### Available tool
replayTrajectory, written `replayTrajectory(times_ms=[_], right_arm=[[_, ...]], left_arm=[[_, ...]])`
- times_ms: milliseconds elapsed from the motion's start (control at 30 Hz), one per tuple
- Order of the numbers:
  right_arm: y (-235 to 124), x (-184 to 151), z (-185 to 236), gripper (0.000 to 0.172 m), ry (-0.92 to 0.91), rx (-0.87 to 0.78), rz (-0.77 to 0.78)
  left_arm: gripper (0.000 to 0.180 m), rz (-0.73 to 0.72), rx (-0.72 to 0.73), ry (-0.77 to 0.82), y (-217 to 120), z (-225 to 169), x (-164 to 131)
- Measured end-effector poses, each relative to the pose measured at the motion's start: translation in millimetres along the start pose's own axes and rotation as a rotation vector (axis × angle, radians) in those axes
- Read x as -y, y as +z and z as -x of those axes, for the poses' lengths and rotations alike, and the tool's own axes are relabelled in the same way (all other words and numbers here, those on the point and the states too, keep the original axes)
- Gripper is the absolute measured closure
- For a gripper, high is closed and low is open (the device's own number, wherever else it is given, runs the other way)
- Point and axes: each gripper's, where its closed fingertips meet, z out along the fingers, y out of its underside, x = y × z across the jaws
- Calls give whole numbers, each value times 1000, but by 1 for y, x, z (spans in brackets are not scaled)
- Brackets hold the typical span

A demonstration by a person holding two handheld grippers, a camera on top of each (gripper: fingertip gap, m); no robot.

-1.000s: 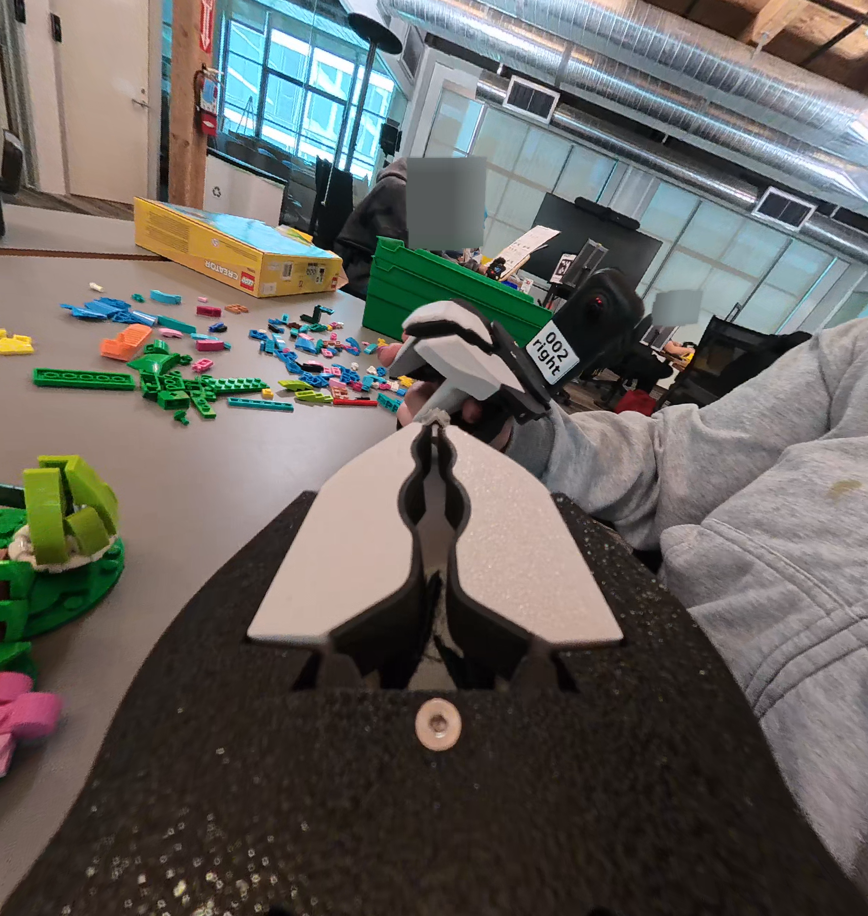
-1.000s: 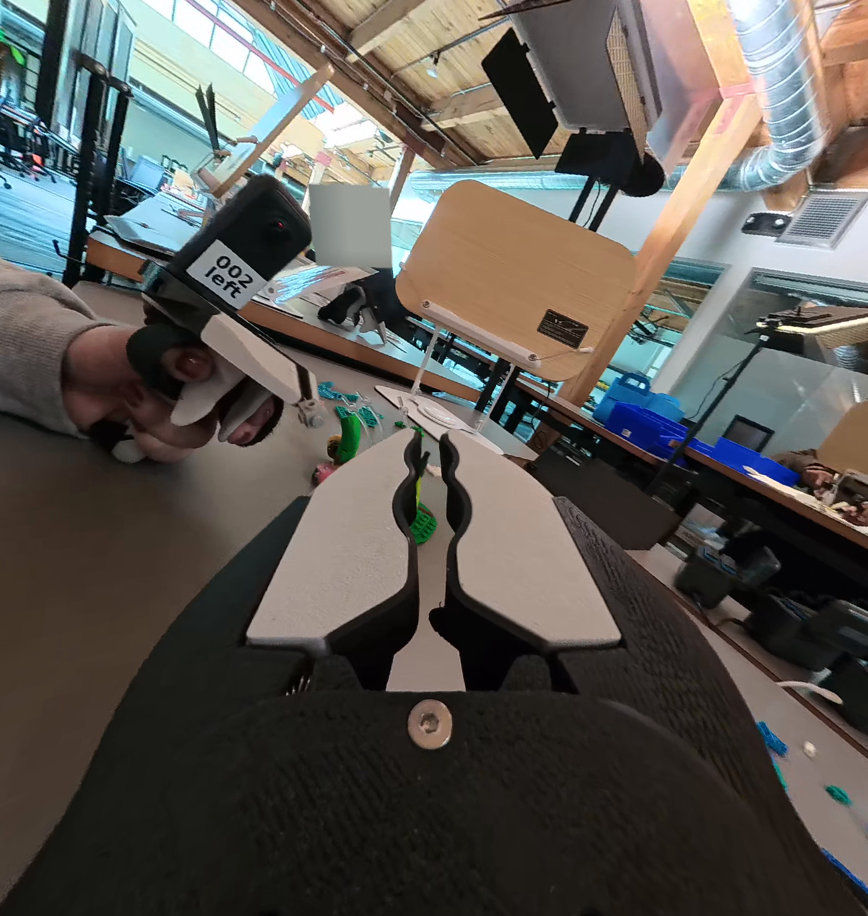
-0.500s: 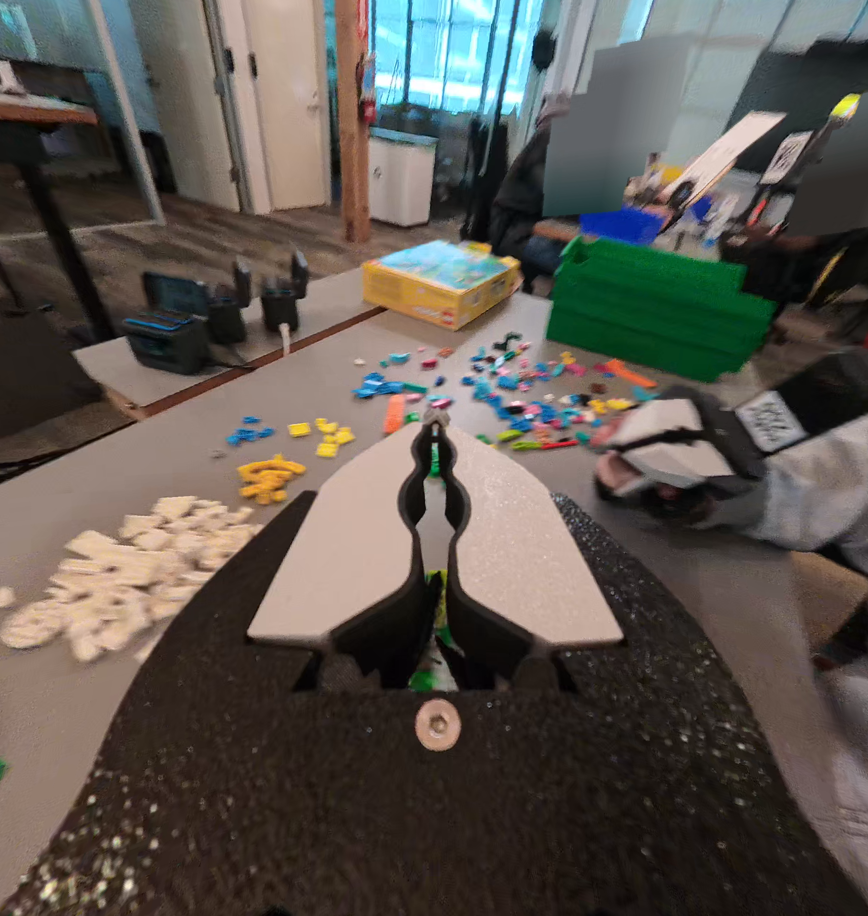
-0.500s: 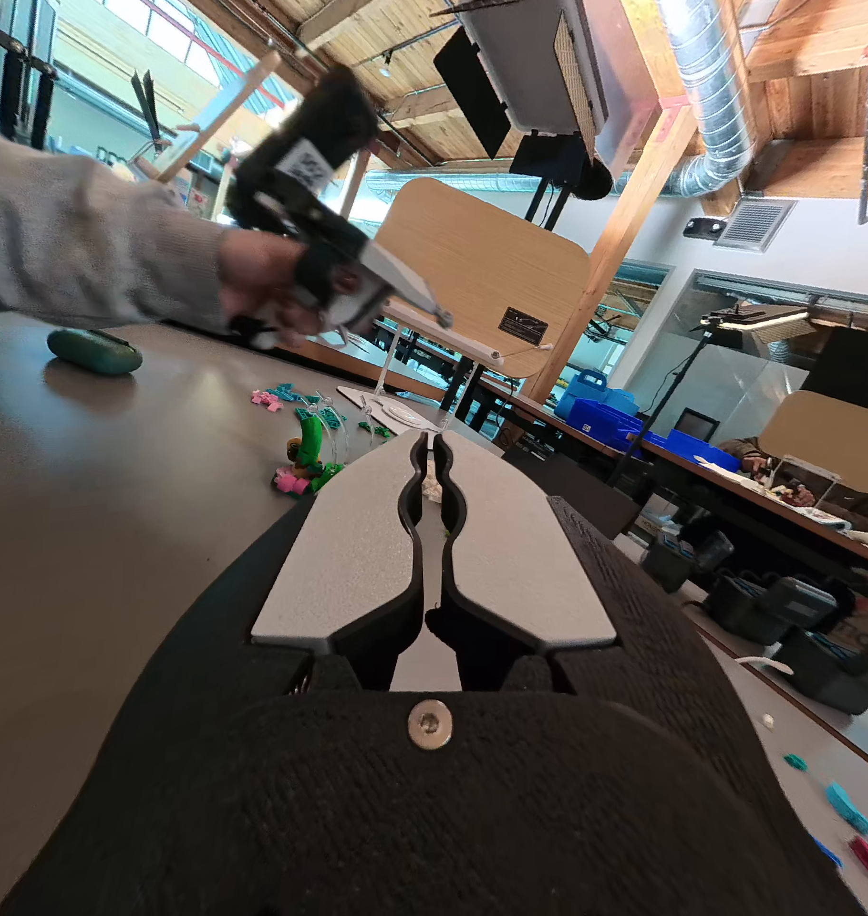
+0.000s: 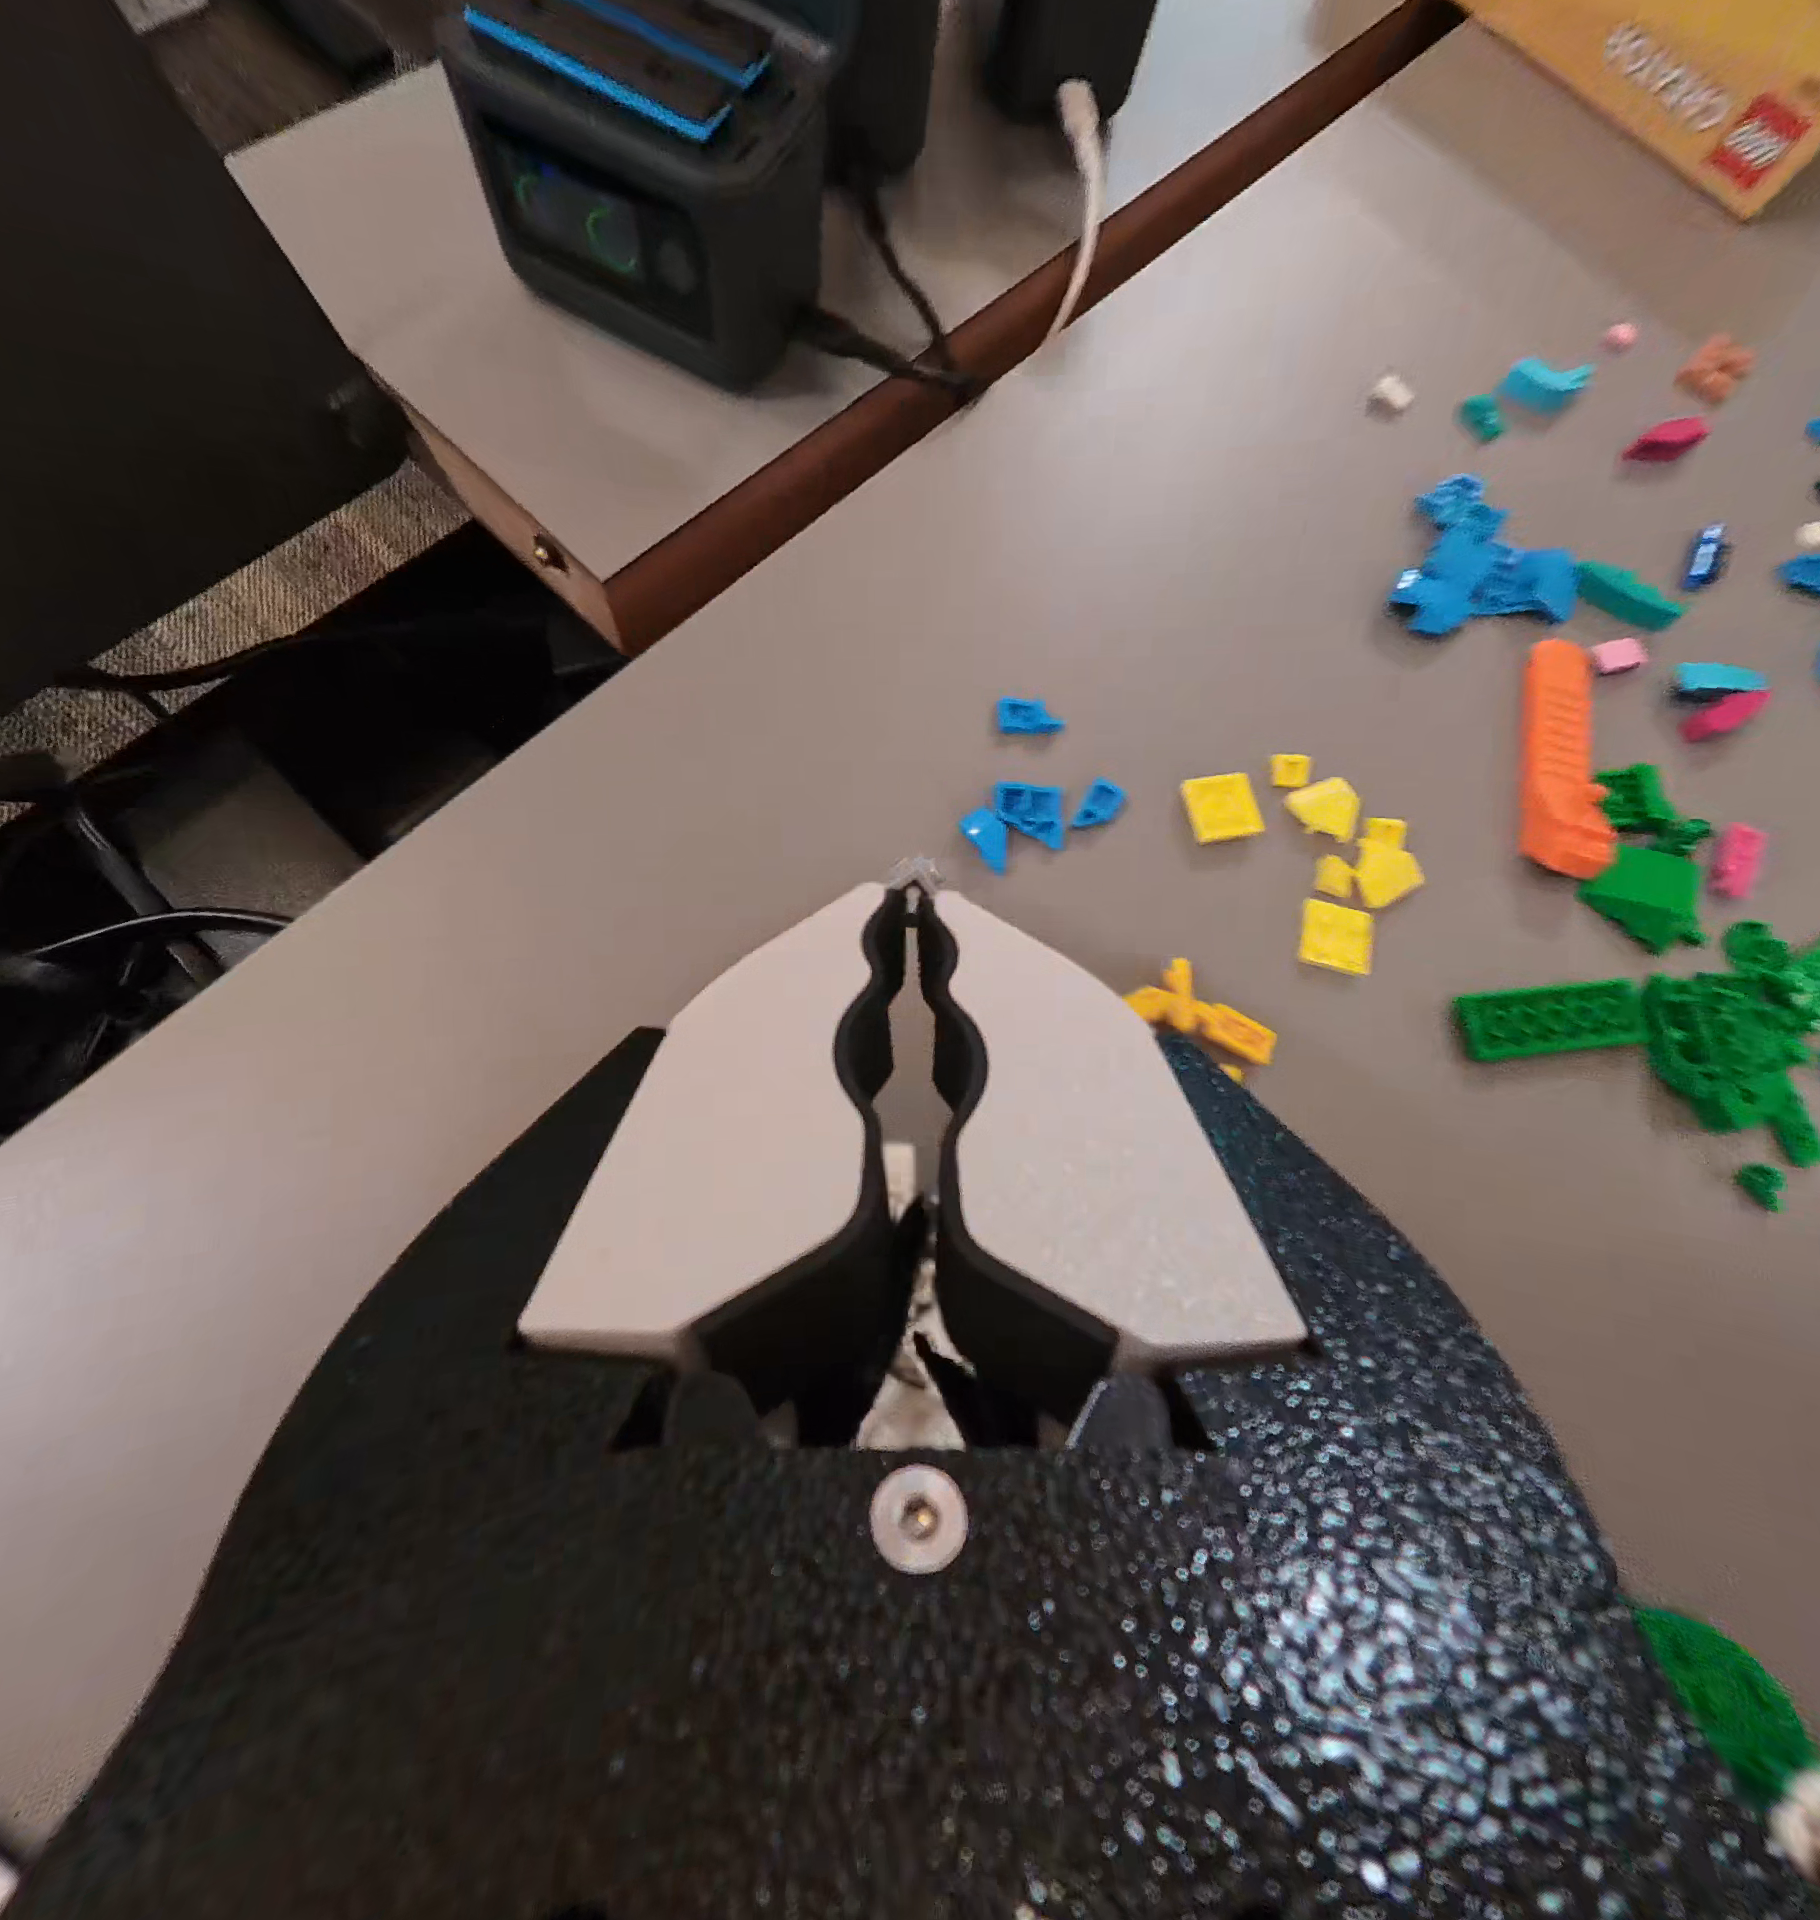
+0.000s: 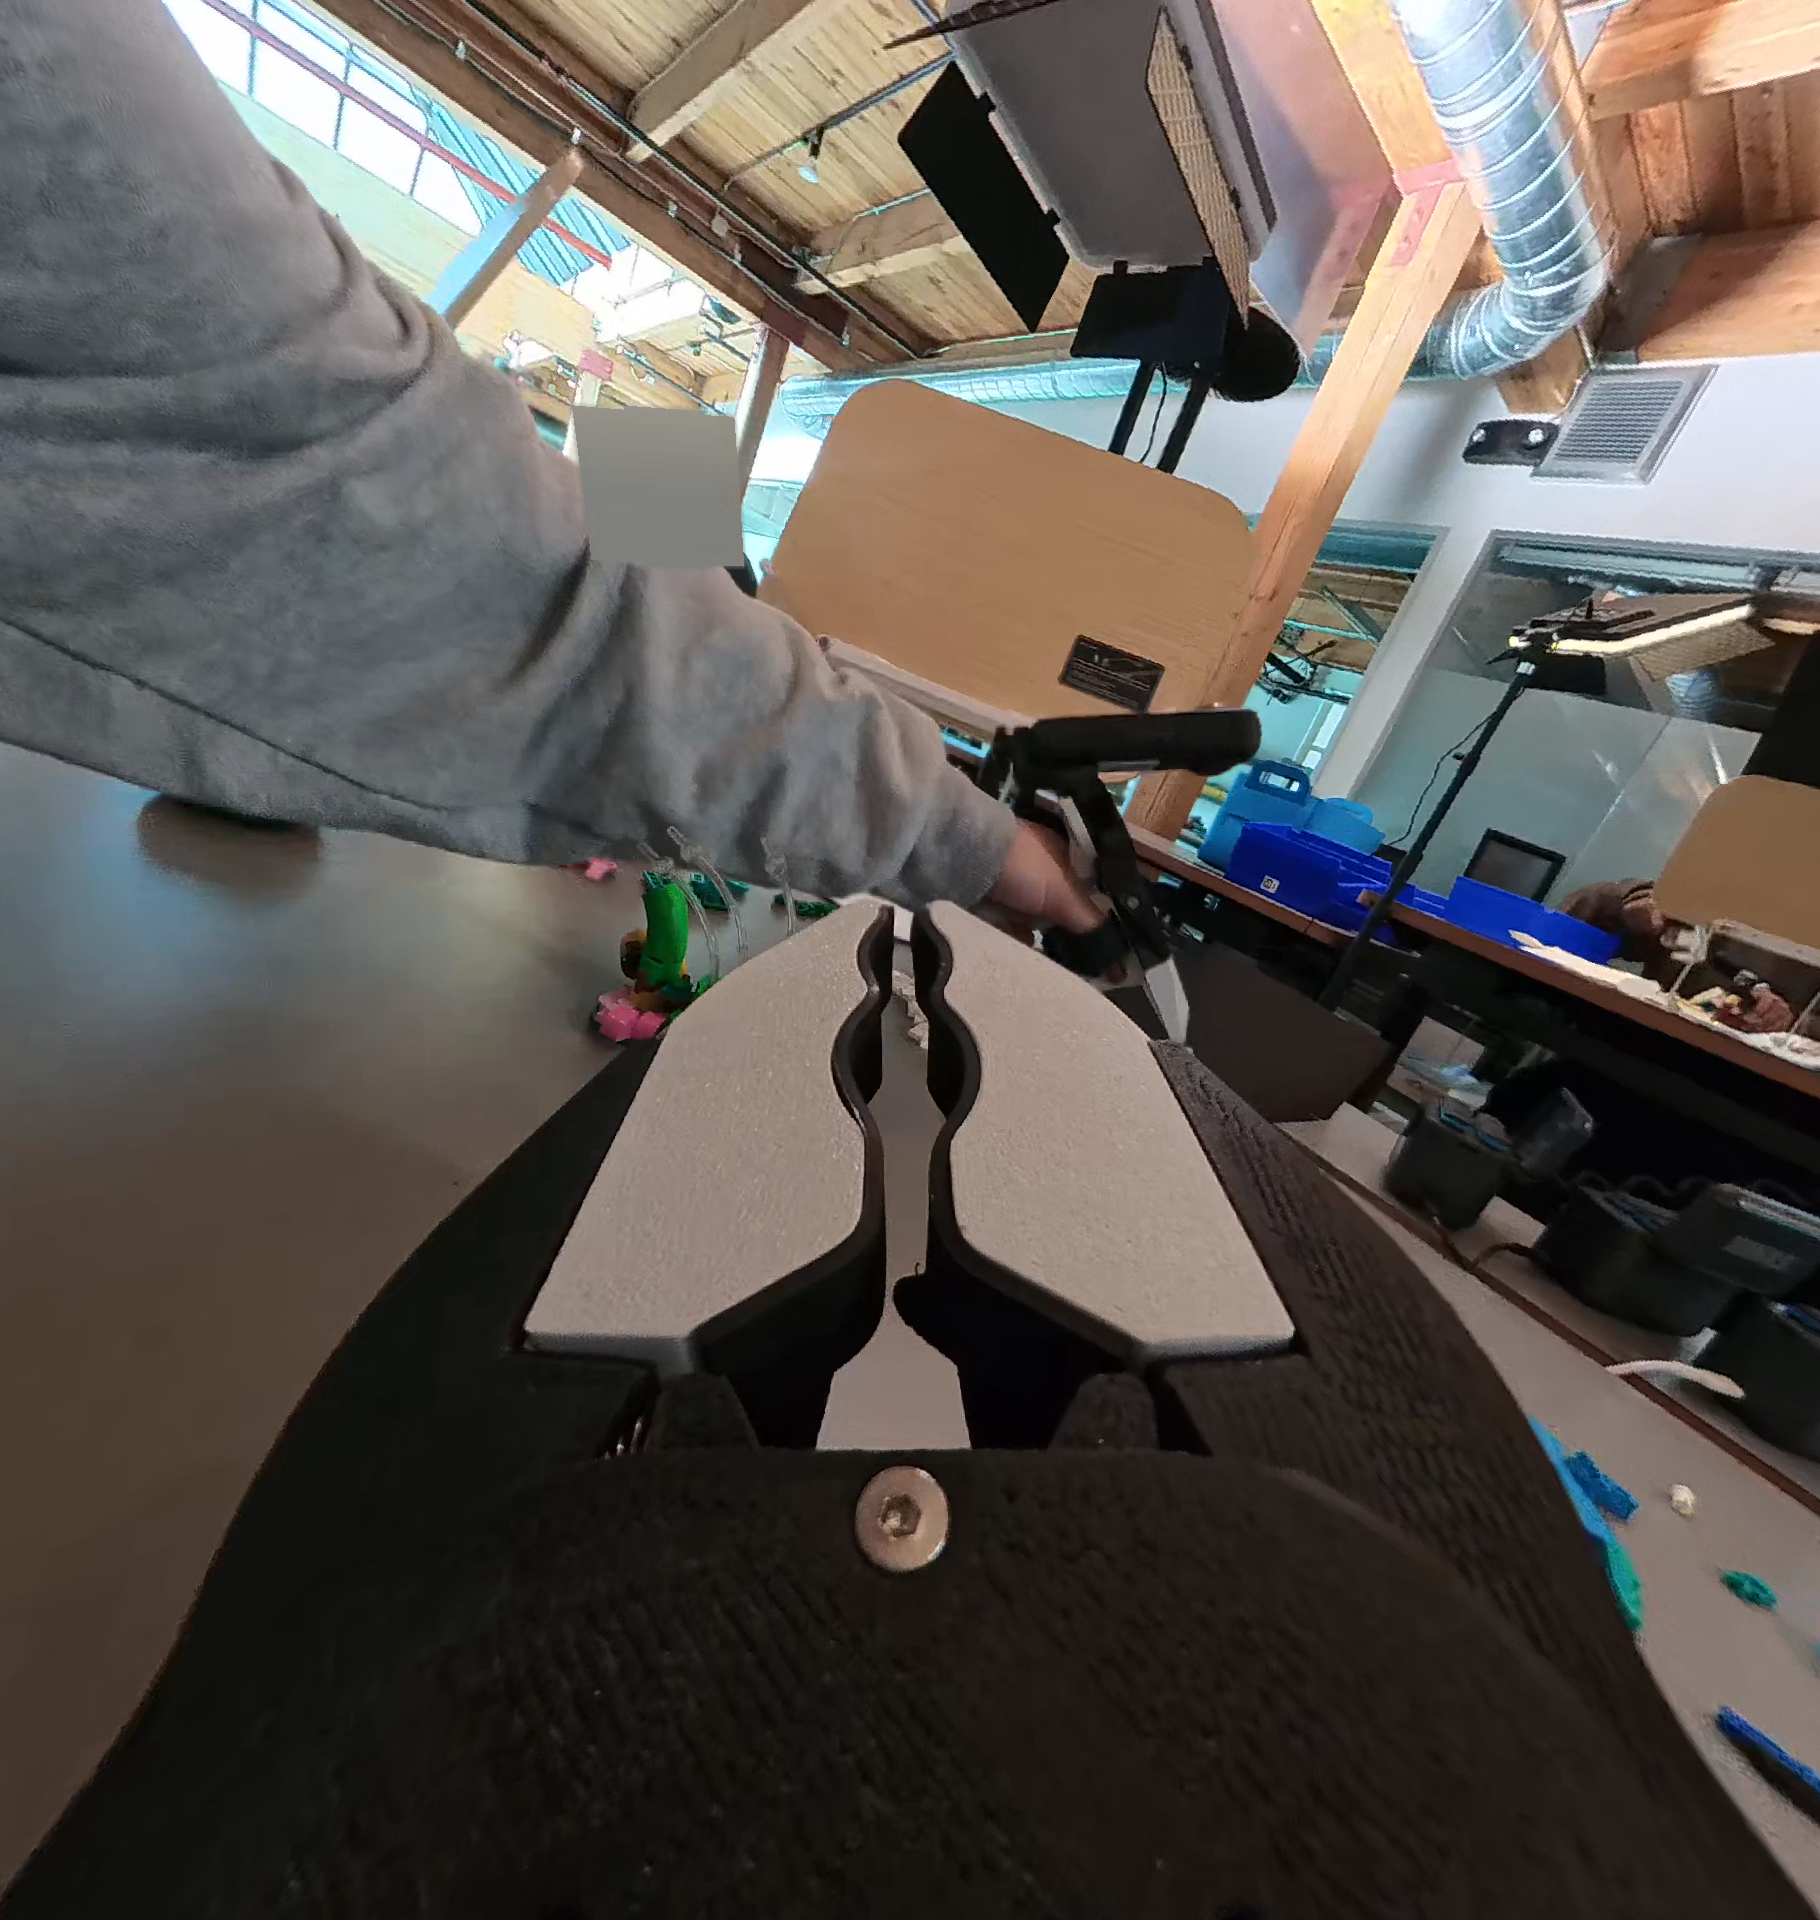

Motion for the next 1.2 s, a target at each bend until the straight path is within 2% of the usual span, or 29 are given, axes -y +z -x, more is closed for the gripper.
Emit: replayTrajectory(times_ms=[167, 467, 600, 767, 900, 1033, 1133, 1200], right_arm=[[0, -2, -2, 170, 29, 2, 2], [2, -1, 2, 170, 16, 18, 1], [2, -1, 2, 170, 15, 17, 0], [2, -2, 1, 170, 12, 12, 2], [2, -2, 0, 170, 12, 11, 2], [1, -2, 1, 170, 15, 16, 1], [2, -2, 3, 170, 7, 23, 3], [2, -2, 4, 170, 2, 25, 5]], left_arm=[[178, 78, 9, 19, 25, 10, -8], [174, 172, 28, 52, 26, 14, -28], [169, 158, 31, 55, 23, 11, -28], [151, 52, 42, 22, 5, 7, -9], [145, -158, 7, -6, -39, -11, 21], [144, -404, -6, -10, -113, -42, 39], [145, -562, 48, 1, -176, -64, 30], [147, -653, 108, 4, -213, -76, 12]])
